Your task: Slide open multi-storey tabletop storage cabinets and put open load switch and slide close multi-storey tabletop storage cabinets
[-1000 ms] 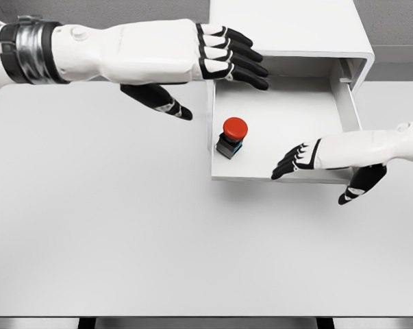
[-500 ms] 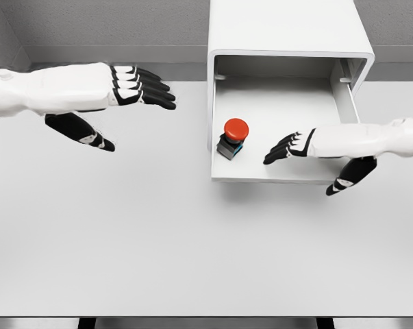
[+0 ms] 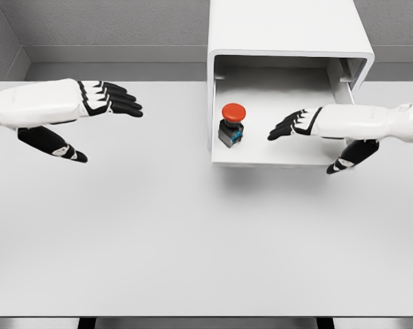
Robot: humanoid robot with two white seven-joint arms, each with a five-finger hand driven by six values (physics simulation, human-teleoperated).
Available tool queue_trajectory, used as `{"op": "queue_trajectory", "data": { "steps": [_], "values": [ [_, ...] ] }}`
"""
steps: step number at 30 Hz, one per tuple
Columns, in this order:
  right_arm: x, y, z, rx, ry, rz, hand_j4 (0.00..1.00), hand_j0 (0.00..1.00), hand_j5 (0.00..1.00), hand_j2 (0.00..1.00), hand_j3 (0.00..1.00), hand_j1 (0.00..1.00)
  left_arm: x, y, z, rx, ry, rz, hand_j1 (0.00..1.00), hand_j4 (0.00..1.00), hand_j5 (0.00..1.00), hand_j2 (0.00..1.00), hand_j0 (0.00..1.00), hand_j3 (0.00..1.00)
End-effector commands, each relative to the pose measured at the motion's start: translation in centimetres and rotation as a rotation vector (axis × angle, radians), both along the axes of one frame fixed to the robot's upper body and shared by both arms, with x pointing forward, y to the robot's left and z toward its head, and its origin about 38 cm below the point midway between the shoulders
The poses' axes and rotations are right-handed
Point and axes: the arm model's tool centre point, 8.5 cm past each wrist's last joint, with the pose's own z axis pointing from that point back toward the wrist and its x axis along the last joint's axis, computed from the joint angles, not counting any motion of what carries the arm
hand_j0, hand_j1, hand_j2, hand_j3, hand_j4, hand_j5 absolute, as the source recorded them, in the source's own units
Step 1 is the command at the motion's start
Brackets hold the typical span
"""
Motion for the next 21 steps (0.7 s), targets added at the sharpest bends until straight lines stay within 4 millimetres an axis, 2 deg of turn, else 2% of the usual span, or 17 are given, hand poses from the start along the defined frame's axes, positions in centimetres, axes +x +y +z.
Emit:
{"op": "queue_trajectory", "data": {
  "steps": [1, 6, 9, 19, 21],
  "values": [
    [0.7, 0.4, 0.5, 0.015, -0.014, -0.004, 1.0, 1.0, 1.0, 1.0, 1.0, 1.0, 0.0, 0.1, 0.2, -0.004, 0.002, 0.005, 1.0, 1.0, 1.0, 1.0, 1.0, 1.0],
    [2.2, 1.2, 0.0, 0.02, -0.014, -0.01, 1.0, 1.0, 1.0, 1.0, 1.0, 1.0, 0.0, 0.2, 0.1, -0.004, 0.002, 0.006, 1.0, 1.0, 1.0, 1.0, 1.0, 1.0],
    [2.6, 1.1, 0.0, 0.014, -0.017, -0.016, 1.0, 1.0, 1.0, 1.0, 1.0, 1.0, -0.1, 0.6, 0.1, 0.0, 0.004, 0.016, 1.0, 1.0, 1.0, 1.0, 1.0, 1.0],
    [6.2, 0.3, 0.0, 0.012, -0.036, -0.101, 1.0, 1.0, 1.0, 1.0, 1.0, 1.0, -0.2, 1.4, 0.5, 0.011, -0.003, 0.036, 1.0, 1.0, 1.0, 1.0, 1.0, 1.0],
    [6.6, 1.1, 0.3, -0.001, -0.057, -0.084, 1.0, 1.0, 1.0, 1.0, 1.0, 1.0, -0.2, 1.3, 0.4, 0.01, -0.001, 0.035, 1.0, 1.0, 1.0, 1.0, 1.0, 1.0]
  ]
}}
